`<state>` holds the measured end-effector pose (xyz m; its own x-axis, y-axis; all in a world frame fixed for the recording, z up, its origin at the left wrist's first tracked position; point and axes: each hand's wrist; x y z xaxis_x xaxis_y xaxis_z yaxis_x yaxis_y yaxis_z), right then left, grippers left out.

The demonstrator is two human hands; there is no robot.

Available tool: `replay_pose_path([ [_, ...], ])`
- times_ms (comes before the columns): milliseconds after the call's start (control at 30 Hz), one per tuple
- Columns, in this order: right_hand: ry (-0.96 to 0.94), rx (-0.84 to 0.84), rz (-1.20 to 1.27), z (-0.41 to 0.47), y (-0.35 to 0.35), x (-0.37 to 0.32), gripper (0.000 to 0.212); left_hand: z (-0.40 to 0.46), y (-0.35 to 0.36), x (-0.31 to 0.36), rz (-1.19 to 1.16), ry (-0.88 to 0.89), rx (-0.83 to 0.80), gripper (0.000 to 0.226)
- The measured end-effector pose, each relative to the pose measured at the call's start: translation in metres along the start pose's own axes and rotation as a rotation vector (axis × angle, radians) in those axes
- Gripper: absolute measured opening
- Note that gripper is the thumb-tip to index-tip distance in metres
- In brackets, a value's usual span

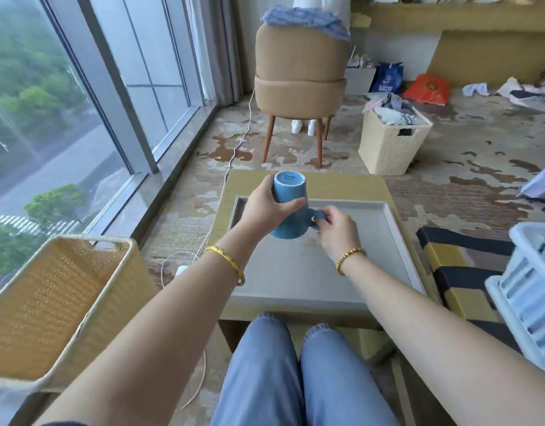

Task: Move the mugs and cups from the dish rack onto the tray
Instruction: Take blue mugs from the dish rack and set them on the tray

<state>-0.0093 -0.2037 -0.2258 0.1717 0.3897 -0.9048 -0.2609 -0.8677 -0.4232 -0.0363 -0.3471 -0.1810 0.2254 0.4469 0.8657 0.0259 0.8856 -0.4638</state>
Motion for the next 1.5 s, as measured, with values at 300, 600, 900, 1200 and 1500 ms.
replay_pose_path([
  [300, -0.130, 0.008, -0.259, -0.037, -0.008, -0.029, 0.015, -0.039, -0.032, 0.014, 0.010, 0.099, 0.061, 0.055],
  [600, -0.087, -0.107, -0.216, -0.023, 0.026, -0.023, 0.018, -0.028, -0.041, -0.020, -0.008, 0.014, 0.081, 0.052],
  [900, -0.049, -0.170, -0.300, 0.029, 0.064, 0.008, 0.020, 0.012, -0.027, -0.084, -0.032, -0.039, 0.060, 0.044],
  [1200, -0.028, -0.069, -0.190, 0.063, 0.096, 0.036, 0.023, 0.038, -0.007, -0.122, -0.032, -0.009, 0.134, 0.050],
  [1500, -0.052, -0.022, -0.250, 0.091, 0.122, 0.046, 0.026, 0.062, -0.007, -0.146, 0.038, -0.006, 0.187, 0.044],
])
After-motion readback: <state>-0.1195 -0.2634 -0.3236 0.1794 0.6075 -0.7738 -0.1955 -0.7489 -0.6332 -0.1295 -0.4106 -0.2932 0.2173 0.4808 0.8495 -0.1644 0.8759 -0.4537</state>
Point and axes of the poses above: each hand's wrist, its own z-axis towards the middle knuckle, its own y-axis out of the palm, x = y × z, and after that the axes turned 6 degrees about y, right-handed
